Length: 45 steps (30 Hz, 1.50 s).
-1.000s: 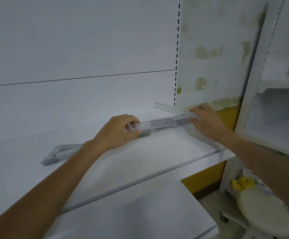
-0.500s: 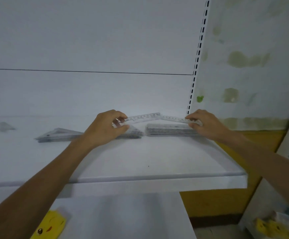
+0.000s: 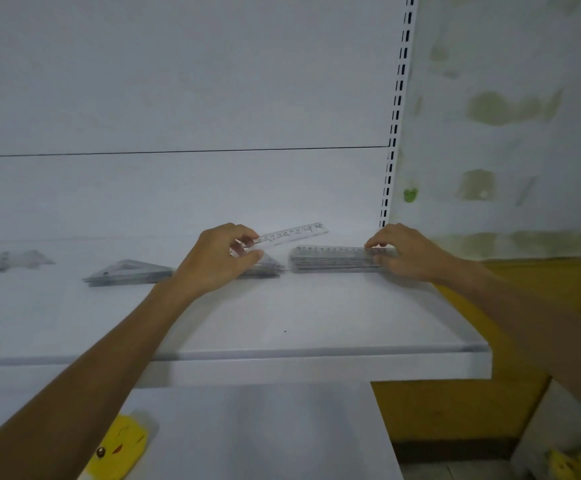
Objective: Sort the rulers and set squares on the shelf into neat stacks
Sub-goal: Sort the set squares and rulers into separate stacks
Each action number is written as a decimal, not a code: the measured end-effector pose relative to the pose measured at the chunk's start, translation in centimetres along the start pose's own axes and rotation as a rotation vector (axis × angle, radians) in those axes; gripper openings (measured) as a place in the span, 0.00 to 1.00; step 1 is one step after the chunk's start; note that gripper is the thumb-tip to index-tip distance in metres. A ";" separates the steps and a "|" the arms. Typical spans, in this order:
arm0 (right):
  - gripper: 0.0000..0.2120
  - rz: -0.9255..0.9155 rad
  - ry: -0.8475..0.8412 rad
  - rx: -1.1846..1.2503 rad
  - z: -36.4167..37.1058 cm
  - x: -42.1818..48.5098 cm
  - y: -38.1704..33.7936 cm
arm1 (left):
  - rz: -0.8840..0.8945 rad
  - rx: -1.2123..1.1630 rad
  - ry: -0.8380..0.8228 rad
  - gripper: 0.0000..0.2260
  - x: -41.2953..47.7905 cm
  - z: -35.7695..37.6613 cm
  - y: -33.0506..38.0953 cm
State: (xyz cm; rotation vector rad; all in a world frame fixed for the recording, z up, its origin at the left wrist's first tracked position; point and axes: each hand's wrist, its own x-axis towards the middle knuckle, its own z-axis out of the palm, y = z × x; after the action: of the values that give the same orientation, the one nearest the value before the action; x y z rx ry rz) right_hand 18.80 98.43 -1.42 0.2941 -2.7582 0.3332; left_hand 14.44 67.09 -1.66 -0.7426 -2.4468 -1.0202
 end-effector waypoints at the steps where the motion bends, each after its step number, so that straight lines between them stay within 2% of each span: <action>1: 0.11 0.010 -0.007 -0.015 0.0 0.0 0.0 | -0.002 -0.001 -0.007 0.09 0.0 0.0 0.0; 4: 0.15 0.060 0.028 -0.071 0.4 -0.4 -0.3 | 0.002 0.017 -0.018 0.09 0.0 0.1 0.2; 6: 0.17 0.047 0.149 -0.066 0.6 -1.1 -1.0 | 0.021 0.039 -0.022 0.10 0.1 0.3 0.3; 9: 0.14 -0.013 0.294 -0.041 1.0 -2.9 -2.6 | 0.045 0.067 -0.028 0.11 0.5 0.8 0.7; 15: 0.10 -0.059 0.085 0.101 2.5 -5.9 -4.3 | 0.082 0.062 -0.055 0.13 1.9 3.4 2.9; 20: 0.10 -0.052 0.092 0.108 2.7 -5.7 -4.0 | 0.095 0.030 -0.108 0.13 3.2 6.1 4.3; 33: 0.11 -0.025 0.089 0.127 2.8 -5.4 -4.1 | 0.167 -0.072 -0.089 0.12 5.8 10.1 7.3; 45: 0.11 -0.024 0.094 0.103 3.0 -5.2 -4.0 | 0.121 0.092 -0.192 0.10 5.1 11.7 7.4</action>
State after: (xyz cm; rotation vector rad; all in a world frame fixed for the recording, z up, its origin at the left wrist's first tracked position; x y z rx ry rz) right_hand 23.57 94.64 -5.26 0.3280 -2.6481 0.4716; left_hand 13.17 81.78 -2.75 -0.9842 -2.5528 -0.8197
